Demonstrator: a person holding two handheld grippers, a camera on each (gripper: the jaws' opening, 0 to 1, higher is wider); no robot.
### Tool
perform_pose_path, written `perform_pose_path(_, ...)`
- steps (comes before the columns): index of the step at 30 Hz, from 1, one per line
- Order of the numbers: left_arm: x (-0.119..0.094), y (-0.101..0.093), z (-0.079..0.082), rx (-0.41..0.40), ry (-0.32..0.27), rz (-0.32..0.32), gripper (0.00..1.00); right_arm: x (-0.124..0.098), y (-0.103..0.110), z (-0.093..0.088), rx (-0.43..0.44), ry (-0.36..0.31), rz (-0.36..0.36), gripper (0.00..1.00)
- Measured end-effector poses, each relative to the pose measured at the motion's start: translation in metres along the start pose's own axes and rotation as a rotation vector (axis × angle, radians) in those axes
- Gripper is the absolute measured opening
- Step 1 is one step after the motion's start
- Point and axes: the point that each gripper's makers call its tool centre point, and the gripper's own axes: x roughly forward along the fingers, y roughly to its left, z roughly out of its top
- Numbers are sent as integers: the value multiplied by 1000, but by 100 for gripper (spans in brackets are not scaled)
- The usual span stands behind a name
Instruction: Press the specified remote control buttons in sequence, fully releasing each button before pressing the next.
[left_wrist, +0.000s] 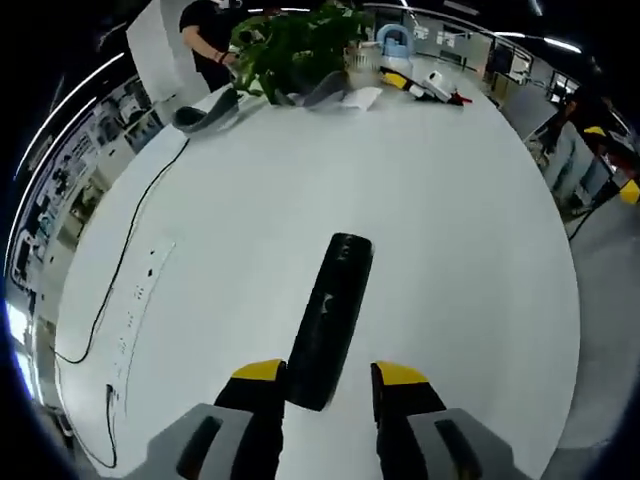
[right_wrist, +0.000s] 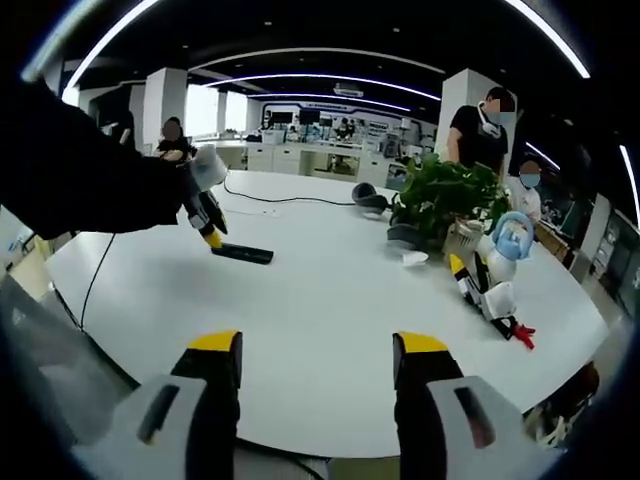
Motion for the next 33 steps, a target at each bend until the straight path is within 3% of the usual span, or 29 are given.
perform_pose_path(3, 10, 2, -10, 19, 61, 5, 34, 2, 3, -4, -9, 26, 11, 63)
perform_pose_path(11, 19, 4, -14, 12, 83, -15, 33, 5, 6, -11, -29, 64, 24, 64)
perform_pose_path(20, 21, 7, -13, -32, 53, -77, 32, 5, 6, -13, -34, 72, 28, 64)
perform_pose_path(23, 20, 5, -12, -5, -12, -99, 32, 5, 6, -14, -38, 77, 29, 64)
perform_pose_path(25, 20, 3, -14, -10, -25, -95, 31, 5, 5, -14, -34, 75, 27, 64)
perform_pose_path(30, 21, 0, -12, -32, -14, -93, 26, 4, 6, -13, -35, 69, 33, 63)
perform_pose_path(33, 23, -1, -12, -24, 28, -79, 24, 4, 5, -13, -35, 69, 29, 63)
